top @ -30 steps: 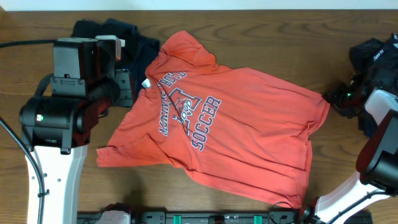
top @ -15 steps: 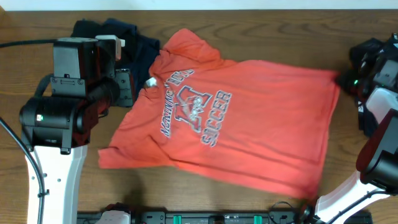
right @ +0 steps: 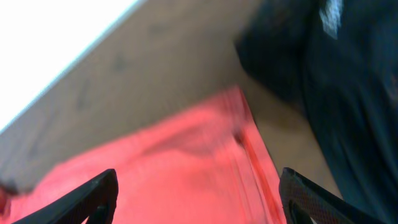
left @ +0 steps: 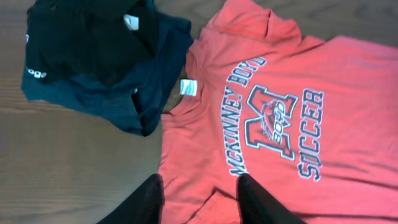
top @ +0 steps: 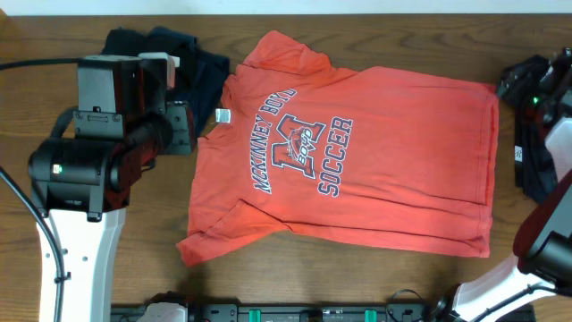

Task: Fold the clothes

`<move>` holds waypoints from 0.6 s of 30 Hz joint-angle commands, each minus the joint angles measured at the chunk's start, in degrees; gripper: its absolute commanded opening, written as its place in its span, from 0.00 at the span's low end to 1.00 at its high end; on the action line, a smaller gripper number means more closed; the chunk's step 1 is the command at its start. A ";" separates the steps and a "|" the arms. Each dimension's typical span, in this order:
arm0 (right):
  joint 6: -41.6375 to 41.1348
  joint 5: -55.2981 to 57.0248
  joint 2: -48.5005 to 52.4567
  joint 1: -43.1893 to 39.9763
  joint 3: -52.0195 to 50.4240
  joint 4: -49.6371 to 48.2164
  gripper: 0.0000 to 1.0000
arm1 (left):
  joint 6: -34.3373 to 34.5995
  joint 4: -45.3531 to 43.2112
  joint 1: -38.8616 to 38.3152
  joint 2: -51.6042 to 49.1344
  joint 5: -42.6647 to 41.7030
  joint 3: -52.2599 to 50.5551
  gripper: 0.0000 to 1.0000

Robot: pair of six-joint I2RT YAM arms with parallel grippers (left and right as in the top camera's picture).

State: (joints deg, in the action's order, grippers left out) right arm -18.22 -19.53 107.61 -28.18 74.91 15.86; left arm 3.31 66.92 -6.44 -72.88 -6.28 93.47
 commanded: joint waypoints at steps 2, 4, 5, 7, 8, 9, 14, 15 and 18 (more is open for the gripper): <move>1.55 -5.11 -6.71 -2.14 0.37 9.11 0.79 | 0.39 1.79 0.09 -0.31 -0.59 0.31 0.52; 1.60 -5.27 -9.84 -2.38 0.37 15.93 0.78 | 0.39 2.99 0.09 -0.31 -0.59 0.31 0.63; 1.60 -4.79 -11.17 -2.40 0.37 18.51 0.78 | 0.39 3.80 0.09 -0.31 -0.59 0.31 0.64; 2.01 -4.22 -14.32 -2.38 0.37 22.93 0.79 | 0.39 5.99 0.15 -0.31 -0.28 0.31 0.64; 2.27 -4.24 -16.04 -2.40 0.37 24.70 0.80 | 0.39 7.19 0.15 -0.31 0.04 0.31 0.65; 2.47 -4.24 -17.92 -2.40 0.37 26.60 0.80 | 0.42 8.31 0.17 -0.28 0.22 0.31 0.65; 1.95 -4.28 -27.47 -2.36 0.37 37.46 0.82 | 3.26 16.76 2.56 1.38 2.32 0.31 0.76; 1.99 -4.26 -29.29 -2.21 0.35 40.26 0.83 | 4.28 18.47 3.43 1.70 2.99 0.28 0.77; 3.34 -2.12 -32.70 -2.12 0.35 48.22 0.85 | 5.68 22.03 5.99 2.56 2.03 -1.03 0.80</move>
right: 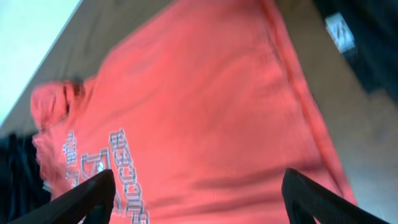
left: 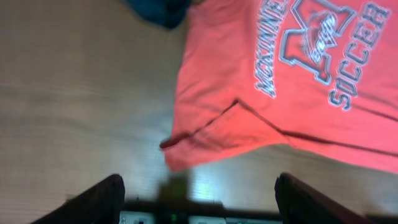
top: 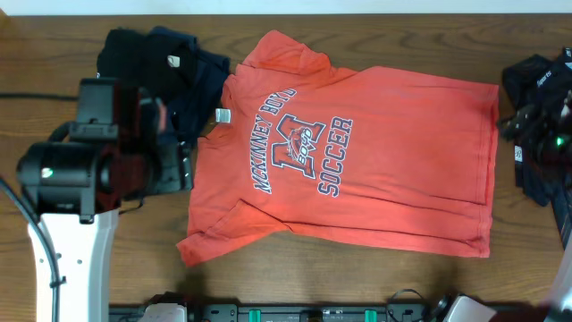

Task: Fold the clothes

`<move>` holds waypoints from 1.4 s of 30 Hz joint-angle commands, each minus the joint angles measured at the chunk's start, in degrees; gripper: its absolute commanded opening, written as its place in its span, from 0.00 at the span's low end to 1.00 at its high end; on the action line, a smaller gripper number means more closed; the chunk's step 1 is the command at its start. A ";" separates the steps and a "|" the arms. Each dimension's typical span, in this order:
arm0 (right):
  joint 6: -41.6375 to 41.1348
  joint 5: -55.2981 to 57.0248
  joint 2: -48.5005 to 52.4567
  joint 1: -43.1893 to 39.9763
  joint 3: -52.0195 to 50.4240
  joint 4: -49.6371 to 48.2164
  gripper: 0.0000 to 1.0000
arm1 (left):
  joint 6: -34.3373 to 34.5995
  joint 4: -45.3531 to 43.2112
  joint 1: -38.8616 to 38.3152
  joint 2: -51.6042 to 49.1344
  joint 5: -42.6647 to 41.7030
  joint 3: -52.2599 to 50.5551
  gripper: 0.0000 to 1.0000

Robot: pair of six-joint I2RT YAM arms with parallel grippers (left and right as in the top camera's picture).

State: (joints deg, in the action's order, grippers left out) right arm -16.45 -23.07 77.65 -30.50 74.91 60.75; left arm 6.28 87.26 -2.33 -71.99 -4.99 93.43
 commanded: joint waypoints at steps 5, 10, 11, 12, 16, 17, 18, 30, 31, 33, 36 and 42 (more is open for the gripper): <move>1.81 7.96 -4.15 0.20 0.11 13.31 0.86 | 2.80 0.57 2.36 2.23 -5.95 -10.54 0.80; 2.23 8.07 -4.15 0.98 -4.33 15.08 0.86 | 2.60 -8.02 2.36 2.21 -9.40 -27.50 0.79; 2.27 8.07 -4.15 1.09 -5.51 15.13 0.86 | 2.60 -9.35 2.36 2.14 -9.38 -30.42 0.79; 2.64 8.09 -4.15 1.22 -6.78 15.13 0.85 | 2.60 -10.69 2.38 2.05 -9.38 -33.05 0.79; 4.24 8.04 -4.15 1.27 -11.80 13.88 0.84 | 2.86 -17.99 2.38 1.33 -10.84 -38.73 0.79; 4.44 8.09 -4.15 1.27 -12.87 13.33 0.85 | 2.95 -19.30 2.51 1.18 -10.43 -39.47 0.79; 4.52 8.07 -4.15 1.27 -13.68 12.92 0.84 | 3.98 -20.37 2.67 0.92 -9.42 -40.13 0.78; 4.57 8.07 -4.15 1.27 -15.76 11.15 0.85 | 13.11 -32.35 5.73 -8.11 -4.20 -47.76 0.74; 4.57 8.07 -4.15 1.27 -15.76 11.15 0.84 | 13.11 -33.44 6.12 -9.29 -4.17 -47.76 0.73; 4.55 8.04 -4.15 1.27 -15.76 10.97 0.85 | 13.09 -34.97 6.75 -11.80 -4.17 -47.76 0.73; 4.57 8.04 -4.15 1.27 -15.76 11.02 0.85 | 13.09 -34.23 6.93 -15.37 -4.55 -47.76 0.69; 4.55 8.07 -4.15 1.27 -15.76 10.67 0.85 | 11.58 -31.43 6.93 -17.51 -9.16 -47.74 0.38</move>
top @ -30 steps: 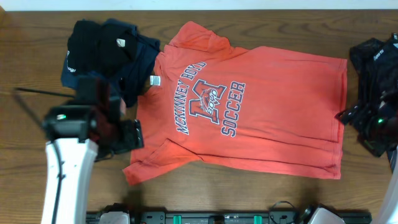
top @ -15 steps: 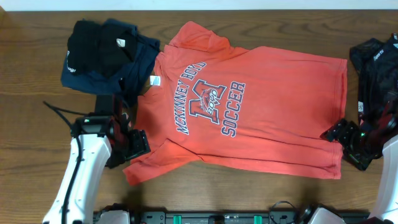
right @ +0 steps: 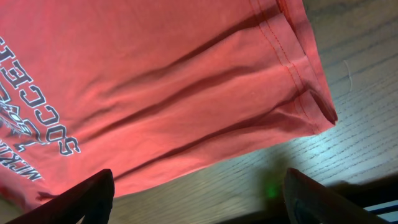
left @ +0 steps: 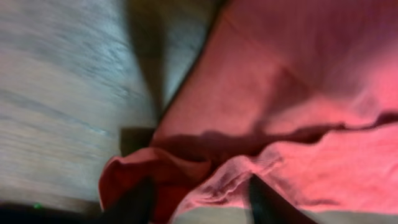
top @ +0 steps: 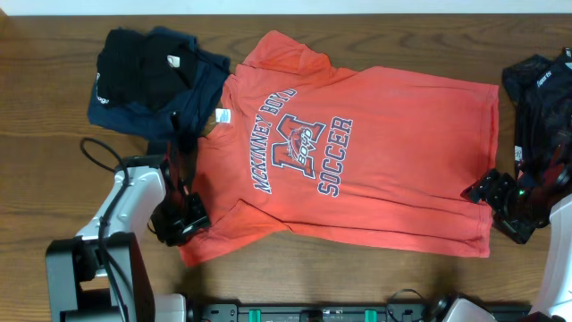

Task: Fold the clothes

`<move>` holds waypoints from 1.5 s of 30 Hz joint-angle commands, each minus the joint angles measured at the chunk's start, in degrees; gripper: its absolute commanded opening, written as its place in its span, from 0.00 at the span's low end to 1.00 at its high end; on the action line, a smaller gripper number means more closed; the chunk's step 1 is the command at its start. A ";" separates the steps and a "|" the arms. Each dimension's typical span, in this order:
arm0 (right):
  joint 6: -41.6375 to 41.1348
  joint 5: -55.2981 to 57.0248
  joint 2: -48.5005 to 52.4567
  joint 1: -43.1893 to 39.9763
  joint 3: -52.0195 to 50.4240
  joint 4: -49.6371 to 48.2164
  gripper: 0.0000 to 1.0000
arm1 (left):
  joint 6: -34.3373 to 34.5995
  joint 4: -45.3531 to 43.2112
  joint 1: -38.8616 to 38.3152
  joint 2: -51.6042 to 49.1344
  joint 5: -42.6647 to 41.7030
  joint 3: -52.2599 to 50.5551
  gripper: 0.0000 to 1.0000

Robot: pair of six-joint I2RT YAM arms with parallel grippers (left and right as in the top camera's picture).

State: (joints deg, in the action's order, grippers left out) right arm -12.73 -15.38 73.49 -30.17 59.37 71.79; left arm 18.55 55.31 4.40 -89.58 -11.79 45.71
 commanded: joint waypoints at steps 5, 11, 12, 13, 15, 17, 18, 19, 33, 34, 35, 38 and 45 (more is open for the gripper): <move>0.83 0.37 0.00 0.94 -0.22 -0.70 0.85 | -0.92 2.49 0.20 2.38 -3.69 0.00 0.27; 0.81 0.37 0.00 0.94 -0.22 -0.85 0.85 | -2.78 5.57 0.17 6.25 -3.63 0.00 0.13; 0.81 0.37 0.00 0.94 -0.22 -0.90 0.85 | -3.10 5.73 0.17 6.58 -3.63 0.00 0.15; 0.81 0.37 0.00 0.94 -0.22 -0.96 0.85 | -3.50 5.73 0.17 6.88 -3.63 0.00 0.24; 0.81 0.37 0.00 0.94 -0.22 -1.11 0.85 | -3.48 5.73 0.17 6.95 -3.65 -0.02 0.30; 0.81 0.35 0.00 0.94 -0.22 -1.09 0.85 | -3.48 6.08 0.11 6.95 -3.67 -0.22 0.38; 0.81 0.35 0.00 0.94 -0.22 -1.09 0.85 | -3.45 6.36 -0.07 6.95 -3.67 -0.46 0.41; 0.81 0.37 0.00 0.94 -0.22 -1.07 0.85 | -3.45 6.05 -0.31 6.95 -3.65 -0.83 0.45; 0.81 0.31 0.00 0.94 -0.22 -1.05 0.84 | -3.48 -4.09 -0.63 6.84 5.66 -2.45 0.60; 0.81 0.31 0.00 0.94 -0.22 -1.03 0.84 | -3.48 -3.56 -0.61 6.84 5.90 -2.95 0.60; 0.81 0.31 0.00 0.94 -0.22 -1.05 0.84 | -3.48 -3.54 -0.61 6.84 6.21 -3.65 0.60; 0.81 0.26 0.00 0.94 -0.22 -1.09 0.84 | -3.37 -6.36 -0.61 6.84 6.49 -6.29 0.60; 0.81 0.11 0.00 0.94 -0.22 -0.85 0.83 | -3.76 -7.17 -0.63 6.84 -3.26 -7.13 0.61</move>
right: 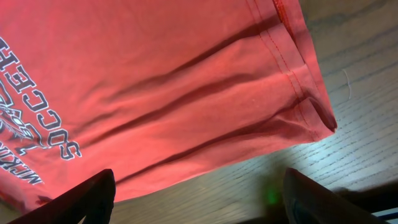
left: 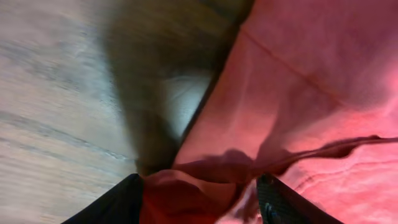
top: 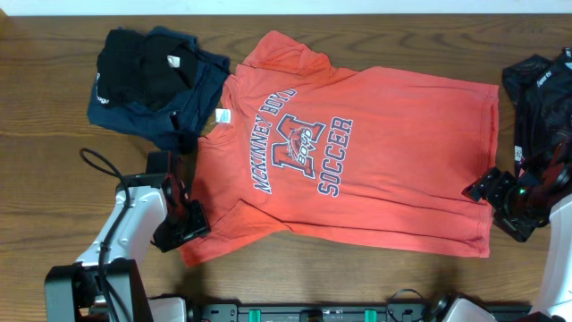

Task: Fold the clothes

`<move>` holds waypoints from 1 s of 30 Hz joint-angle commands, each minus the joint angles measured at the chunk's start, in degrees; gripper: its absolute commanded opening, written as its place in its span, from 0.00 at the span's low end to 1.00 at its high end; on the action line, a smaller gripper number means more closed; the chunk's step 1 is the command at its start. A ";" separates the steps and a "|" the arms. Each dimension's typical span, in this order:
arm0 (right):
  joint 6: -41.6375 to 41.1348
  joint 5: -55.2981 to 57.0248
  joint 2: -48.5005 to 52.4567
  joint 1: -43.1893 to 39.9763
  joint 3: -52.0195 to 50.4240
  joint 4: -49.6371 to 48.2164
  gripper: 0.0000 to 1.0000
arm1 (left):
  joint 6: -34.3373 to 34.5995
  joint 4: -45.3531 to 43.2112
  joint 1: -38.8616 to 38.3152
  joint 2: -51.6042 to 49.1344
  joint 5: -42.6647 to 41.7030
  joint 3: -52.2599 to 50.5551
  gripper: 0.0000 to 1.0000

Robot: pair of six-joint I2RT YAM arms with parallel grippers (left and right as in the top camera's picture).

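Observation:
A red-orange T-shirt [top: 357,152] printed "McKinney Boyd Soccer" lies flat and face up, collar to the left. My left gripper [top: 183,225] sits low at its near left sleeve. In the left wrist view the sleeve [left: 193,193] humps up between the fingers of the left gripper [left: 199,202], which stand apart on either side of it. My right gripper [top: 490,190] hovers by the near right hem corner [right: 323,118]. In the right wrist view the right gripper [right: 198,200] is wide open over bare wood just off the hem.
A pile of dark navy and black clothes [top: 147,76] lies at the back left, touching the shirt's collar. More dark clothes [top: 536,98] lie at the right edge. The wooden table [top: 54,152] shows on the left and along the front edge.
The left gripper's fingers stand slightly wider around the bunched sleeve, and a little more table shows beside it. The right gripper and the shirt are unchanged.
Both arms started high, the left over the dark pile near the collar, the right at the far right. Both then moved toward the front. By the last moment the left was low at the near left sleeve, the right by the near right hem corner.

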State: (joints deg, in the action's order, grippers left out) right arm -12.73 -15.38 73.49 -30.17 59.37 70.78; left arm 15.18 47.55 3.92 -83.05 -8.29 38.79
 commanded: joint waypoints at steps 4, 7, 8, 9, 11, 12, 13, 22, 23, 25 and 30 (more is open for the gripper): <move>0.81 0.11 0.00 0.94 -0.22 0.13 0.83 | -1.90 2.99 -0.15 0.31 -16.74 -0.20 0.60; 0.81 0.11 0.00 0.94 -0.22 0.13 0.83 | -2.78 5.64 -0.15 0.33 -18.25 -0.20 0.53; 0.81 0.11 0.00 0.94 -0.22 0.13 0.83 | -3.32 6.27 -0.15 0.33 -18.25 -0.20 0.51; 0.81 0.11 0.00 0.94 -0.22 0.13 0.83 | -3.85 6.82 -0.15 0.33 -18.25 -0.20 0.48; 0.81 0.11 0.00 0.94 -0.22 0.11 0.83 | -4.02 7.76 -0.15 0.33 -18.25 -0.20 0.45; 0.81 0.11 0.00 0.94 -0.22 0.11 0.83 | -4.02 7.98 -0.15 0.33 -18.25 -0.20 0.42; 0.81 0.11 0.00 0.94 -0.22 0.11 0.83 | -4.24 8.17 -0.15 0.33 -18.23 -0.20 0.41; 0.81 0.13 0.00 0.94 -0.22 0.07 0.83 | -4.42 3.69 -0.15 0.33 -17.59 -0.20 0.39; 0.81 0.13 0.00 0.94 -0.22 0.07 0.83 | -4.42 3.21 -0.13 0.33 -17.59 -0.20 0.39; 0.81 0.13 0.00 0.94 -0.22 -0.04 0.83 | -4.42 1.79 -0.13 0.33 -17.64 -0.13 0.49; 0.79 0.13 0.00 0.94 -0.22 -0.15 0.82 | -6.34 0.92 -0.13 0.33 -17.64 2.03 0.57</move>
State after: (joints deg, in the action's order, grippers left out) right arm -12.73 -15.38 73.49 -30.17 59.37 70.78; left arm 11.11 48.40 3.90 -83.05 -25.54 38.89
